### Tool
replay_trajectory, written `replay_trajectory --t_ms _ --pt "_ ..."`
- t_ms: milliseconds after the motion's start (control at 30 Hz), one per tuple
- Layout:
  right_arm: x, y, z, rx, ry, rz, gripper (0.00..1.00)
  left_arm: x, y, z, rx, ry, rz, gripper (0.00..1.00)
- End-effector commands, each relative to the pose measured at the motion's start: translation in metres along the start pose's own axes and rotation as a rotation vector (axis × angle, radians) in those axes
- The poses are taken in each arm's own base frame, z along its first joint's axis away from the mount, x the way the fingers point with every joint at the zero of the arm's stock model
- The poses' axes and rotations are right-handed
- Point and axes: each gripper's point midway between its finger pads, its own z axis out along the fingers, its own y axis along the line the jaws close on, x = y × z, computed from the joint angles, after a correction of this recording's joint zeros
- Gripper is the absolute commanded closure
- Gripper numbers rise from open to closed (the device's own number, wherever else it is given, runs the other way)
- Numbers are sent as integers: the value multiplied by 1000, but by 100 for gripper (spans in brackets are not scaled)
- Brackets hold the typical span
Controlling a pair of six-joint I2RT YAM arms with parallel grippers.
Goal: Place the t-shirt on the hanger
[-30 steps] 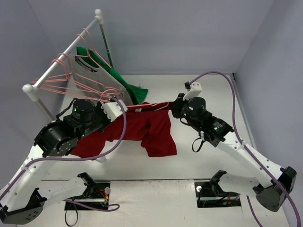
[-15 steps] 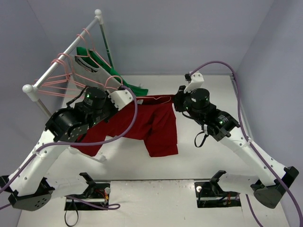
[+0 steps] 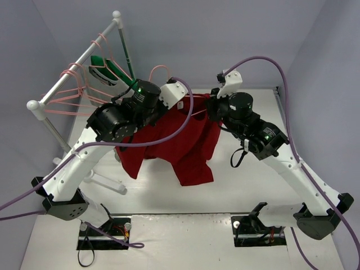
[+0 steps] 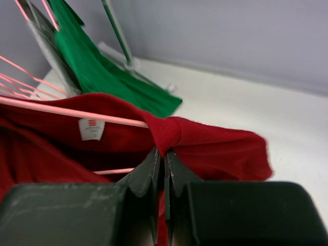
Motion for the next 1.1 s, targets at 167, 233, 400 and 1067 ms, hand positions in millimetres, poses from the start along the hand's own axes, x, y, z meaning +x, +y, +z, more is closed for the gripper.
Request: replay_trajectory --t_ms 167,233,400,1067 --pt "-94 44 -31 -137 -229 -68 100 -101 26 -61 -33 -355 -141 100" --pt "-98 54 -36 -177 -240 -87 100 -103 24 -64 -23 -368 -148 100" --pt "-66 67 -43 -280 -191 -164 100 -77 20 -43 -77 -286 -163 100" --pt "55 60 -42 -344 39 -176 100 -40 -40 -31 87 -530 -304 100"
